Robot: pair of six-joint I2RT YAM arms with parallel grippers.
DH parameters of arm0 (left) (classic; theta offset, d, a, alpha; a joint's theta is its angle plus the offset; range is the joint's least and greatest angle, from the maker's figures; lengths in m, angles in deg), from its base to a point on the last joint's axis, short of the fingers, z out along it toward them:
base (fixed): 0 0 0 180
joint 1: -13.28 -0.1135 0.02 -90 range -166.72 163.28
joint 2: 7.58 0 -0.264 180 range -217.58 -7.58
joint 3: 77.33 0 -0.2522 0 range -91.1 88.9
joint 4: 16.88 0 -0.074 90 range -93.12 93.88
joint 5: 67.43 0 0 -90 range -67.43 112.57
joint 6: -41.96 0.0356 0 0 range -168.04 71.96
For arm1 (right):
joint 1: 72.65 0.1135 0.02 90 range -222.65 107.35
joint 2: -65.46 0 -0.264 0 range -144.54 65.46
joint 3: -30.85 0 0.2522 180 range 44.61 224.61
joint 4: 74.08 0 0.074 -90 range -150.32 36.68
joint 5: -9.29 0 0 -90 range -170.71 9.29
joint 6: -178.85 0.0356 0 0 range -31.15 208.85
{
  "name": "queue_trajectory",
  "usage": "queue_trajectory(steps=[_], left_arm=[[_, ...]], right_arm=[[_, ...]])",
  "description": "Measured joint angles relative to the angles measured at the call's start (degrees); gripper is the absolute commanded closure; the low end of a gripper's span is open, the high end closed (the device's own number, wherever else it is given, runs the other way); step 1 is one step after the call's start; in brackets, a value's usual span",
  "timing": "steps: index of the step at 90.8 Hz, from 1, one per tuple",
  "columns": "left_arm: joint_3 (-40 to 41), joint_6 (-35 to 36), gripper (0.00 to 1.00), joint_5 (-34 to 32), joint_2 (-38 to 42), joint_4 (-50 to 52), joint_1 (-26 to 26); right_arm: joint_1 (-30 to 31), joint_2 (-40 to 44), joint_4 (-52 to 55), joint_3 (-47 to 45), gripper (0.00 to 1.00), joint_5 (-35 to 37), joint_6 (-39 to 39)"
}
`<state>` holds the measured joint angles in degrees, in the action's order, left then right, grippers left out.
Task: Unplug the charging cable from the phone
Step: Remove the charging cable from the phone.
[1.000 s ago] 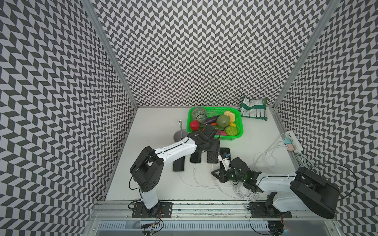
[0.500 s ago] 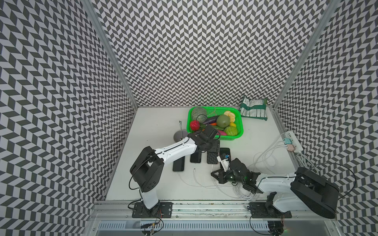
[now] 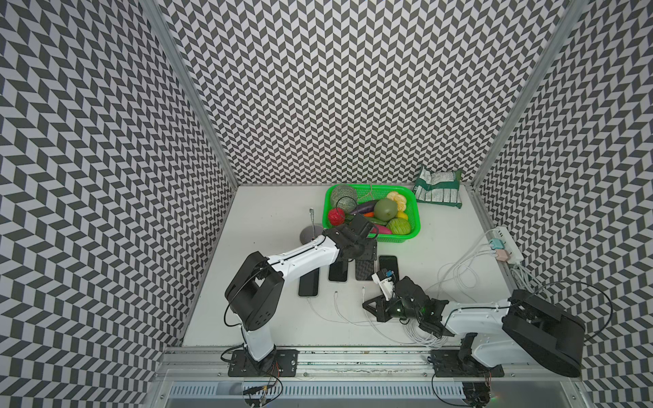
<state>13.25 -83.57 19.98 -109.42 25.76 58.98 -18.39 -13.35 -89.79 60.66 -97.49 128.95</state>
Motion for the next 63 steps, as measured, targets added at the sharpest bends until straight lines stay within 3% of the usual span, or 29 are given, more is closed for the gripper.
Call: queue_trajectory(steps=[50, 63], left_arm=[[-0.2, 1.4, 1.0, -0.3, -3.8, 0.0, 0.0], [-0.2, 1.6, 1.0, -0.7, -5.2, 0.1, 0.0]], right_arm=[[1.2, -0.9, 1.3, 0.2, 0.67, 0.5, -0.7], [1.2, 3.2, 5.1, 0.2, 0.52, 1.8, -1.4]])
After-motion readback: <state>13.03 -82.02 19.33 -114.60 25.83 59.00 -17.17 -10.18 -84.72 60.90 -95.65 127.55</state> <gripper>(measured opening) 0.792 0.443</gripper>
